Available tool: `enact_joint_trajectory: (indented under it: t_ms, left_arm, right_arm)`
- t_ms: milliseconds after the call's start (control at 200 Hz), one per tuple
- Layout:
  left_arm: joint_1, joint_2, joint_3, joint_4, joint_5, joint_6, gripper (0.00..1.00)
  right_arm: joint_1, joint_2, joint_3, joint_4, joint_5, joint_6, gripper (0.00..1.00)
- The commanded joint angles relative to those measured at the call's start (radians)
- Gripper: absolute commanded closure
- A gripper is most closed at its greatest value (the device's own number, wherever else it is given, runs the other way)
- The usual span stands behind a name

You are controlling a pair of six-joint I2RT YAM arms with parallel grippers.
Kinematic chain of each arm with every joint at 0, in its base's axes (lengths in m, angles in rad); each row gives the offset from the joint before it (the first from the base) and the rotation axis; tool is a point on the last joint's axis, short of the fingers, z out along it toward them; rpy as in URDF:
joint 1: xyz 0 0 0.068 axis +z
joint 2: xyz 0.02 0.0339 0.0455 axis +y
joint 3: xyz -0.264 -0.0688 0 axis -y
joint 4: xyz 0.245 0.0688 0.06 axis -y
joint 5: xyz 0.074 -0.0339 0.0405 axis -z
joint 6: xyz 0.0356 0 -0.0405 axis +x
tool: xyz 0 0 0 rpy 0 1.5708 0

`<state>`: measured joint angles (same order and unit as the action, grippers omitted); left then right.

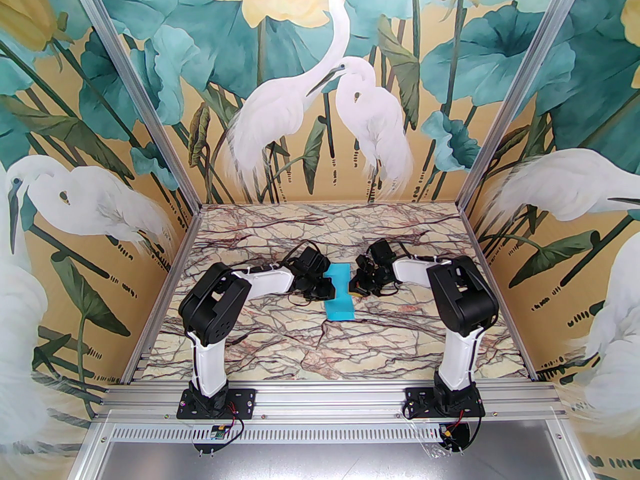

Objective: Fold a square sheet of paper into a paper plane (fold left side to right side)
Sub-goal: First fold the square sheet of paper in half at the center of the table, then hold the square sheet of paper at the center of the table.

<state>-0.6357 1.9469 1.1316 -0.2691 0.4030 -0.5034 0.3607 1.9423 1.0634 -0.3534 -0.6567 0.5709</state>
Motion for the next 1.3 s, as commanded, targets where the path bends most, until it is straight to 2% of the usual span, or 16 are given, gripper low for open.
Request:
enact_joint_trajectory:
  t_ms: [0,275,485,625,845,1295]
  left_arm:
    - [0.034,-0.019,-0.055,-0.062,-0.071,0.03,0.86]
    - [0.086,-0.097,-0.113,-0.024,-0.025,0.051,0.88]
    - [0.087,-0.184,-0.132,0.151,0.113,0.007,0.9]
    - [0.068,-0.135,-0.106,0.232,0.178,-0.02,0.92]
    - [0.008,-0.005,-0.042,0.23,0.16,-0.016,0.93]
    - [0.006,0.041,-0.076,0.192,0.105,0.023,0.93]
  right_arm:
    - [0.006,0.078,-0.03,-0.082,0.124,-0.022,0.97]
    - [0.006,0.078,-0.031,-0.075,0.114,-0.023,0.97]
    - [0.006,0.076,-0.031,-0.071,0.112,-0.02,0.97]
    - [0.006,0.072,-0.033,-0.07,0.113,-0.02,0.97]
    - [0.007,0.068,-0.039,-0.067,0.113,-0.019,0.97]
    - [0.007,0.069,-0.025,-0.057,0.101,-0.019,0.97]
